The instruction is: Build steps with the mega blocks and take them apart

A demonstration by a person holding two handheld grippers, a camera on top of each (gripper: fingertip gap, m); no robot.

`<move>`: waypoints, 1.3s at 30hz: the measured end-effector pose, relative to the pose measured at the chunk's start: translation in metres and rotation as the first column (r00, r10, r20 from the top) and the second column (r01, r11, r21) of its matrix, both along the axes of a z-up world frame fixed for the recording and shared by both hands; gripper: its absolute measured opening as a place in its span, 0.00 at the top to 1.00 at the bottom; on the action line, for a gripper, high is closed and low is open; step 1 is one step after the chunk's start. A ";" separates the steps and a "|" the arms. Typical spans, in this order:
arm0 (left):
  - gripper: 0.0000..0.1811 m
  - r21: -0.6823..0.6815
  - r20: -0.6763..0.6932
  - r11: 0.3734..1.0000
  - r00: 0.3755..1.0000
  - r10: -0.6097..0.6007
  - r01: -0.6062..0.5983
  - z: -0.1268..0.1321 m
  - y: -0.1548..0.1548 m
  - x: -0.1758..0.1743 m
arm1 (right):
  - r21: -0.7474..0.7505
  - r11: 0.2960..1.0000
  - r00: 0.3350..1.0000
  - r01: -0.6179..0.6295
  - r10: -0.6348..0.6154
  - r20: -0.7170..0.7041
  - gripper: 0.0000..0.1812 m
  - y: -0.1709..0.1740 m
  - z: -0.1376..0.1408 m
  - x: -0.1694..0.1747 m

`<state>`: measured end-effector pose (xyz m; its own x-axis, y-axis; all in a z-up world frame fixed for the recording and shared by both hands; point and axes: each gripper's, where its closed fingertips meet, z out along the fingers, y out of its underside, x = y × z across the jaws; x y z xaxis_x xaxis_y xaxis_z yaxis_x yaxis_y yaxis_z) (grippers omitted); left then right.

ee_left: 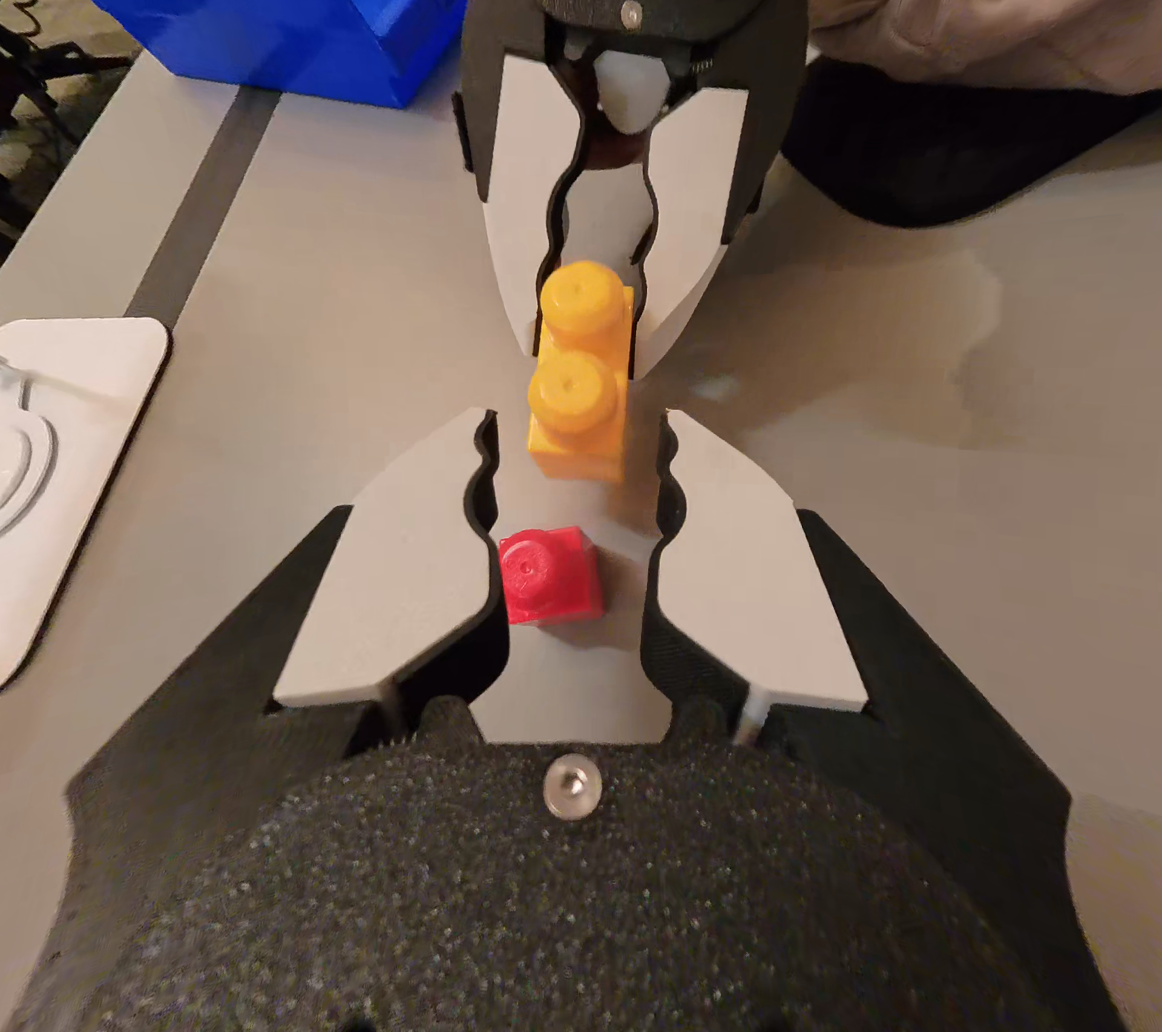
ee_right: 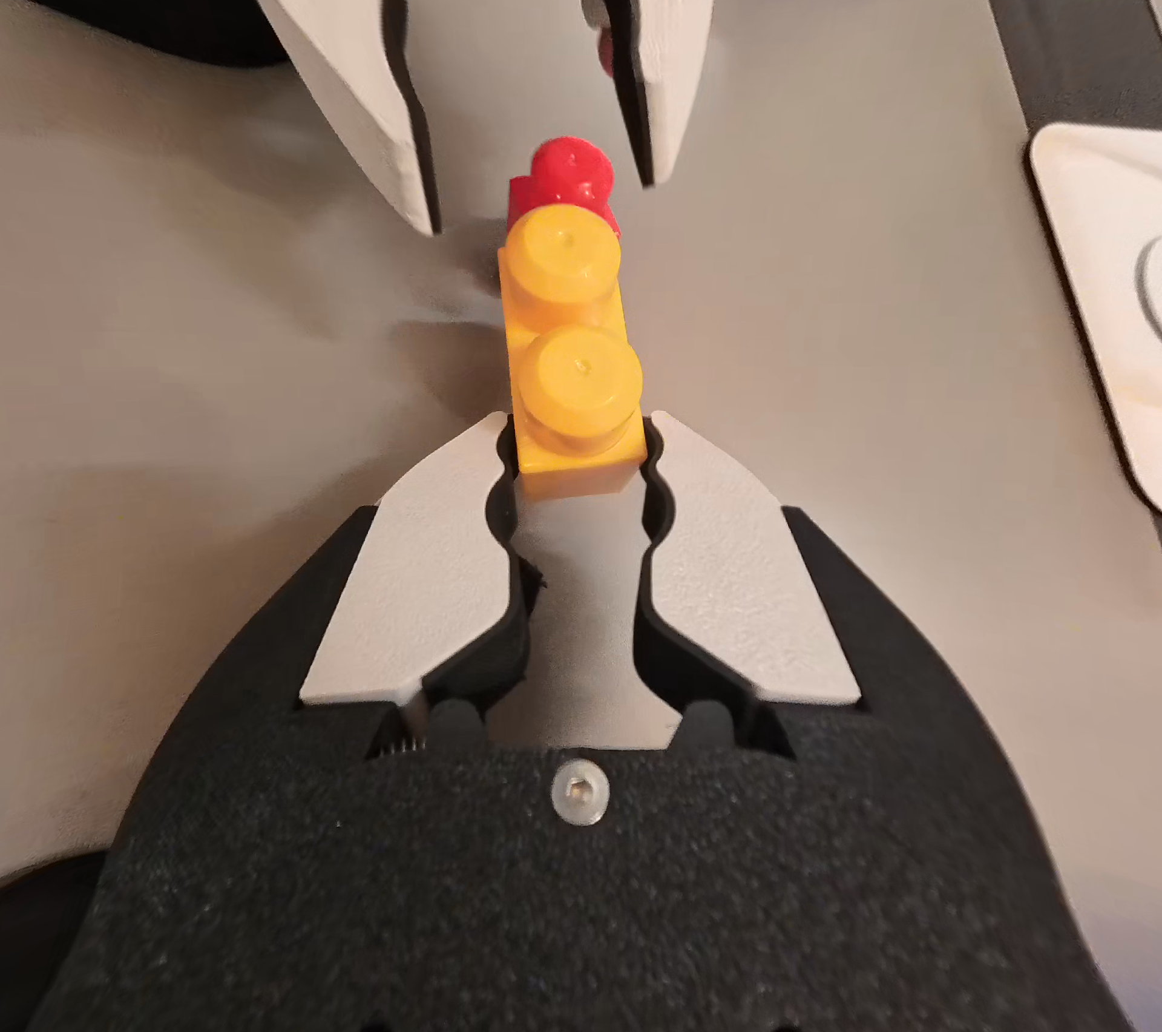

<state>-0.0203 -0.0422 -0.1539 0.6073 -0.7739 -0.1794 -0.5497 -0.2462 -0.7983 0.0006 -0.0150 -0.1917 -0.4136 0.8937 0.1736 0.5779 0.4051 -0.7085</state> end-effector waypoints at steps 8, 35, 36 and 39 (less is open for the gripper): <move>0.82 -0.025 -0.043 0.998 0.997 -0.059 0.058 -0.003 -0.008 0.008 | 0.018 0.999 0.996 -0.050 0.051 -0.066 0.80 -0.021 0.021 -0.002; 0.82 0.187 0.756 0.982 0.636 -0.152 0.013 0.097 -0.001 0.012 | -0.542 0.811 0.796 -0.217 -0.175 -0.580 0.80 -0.025 0.138 -0.005; 0.82 0.174 0.748 0.985 0.648 -0.142 0.016 0.095 0.000 0.012 | -0.536 0.817 0.794 -0.212 -0.176 -0.582 0.80 -0.024 0.138 -0.004; 0.73 0.113 0.659 0.994 0.748 -0.078 0.004 0.081 0.004 0.002 | -0.518 0.835 0.795 -0.184 -0.183 -0.578 0.80 -0.015 0.137 -0.001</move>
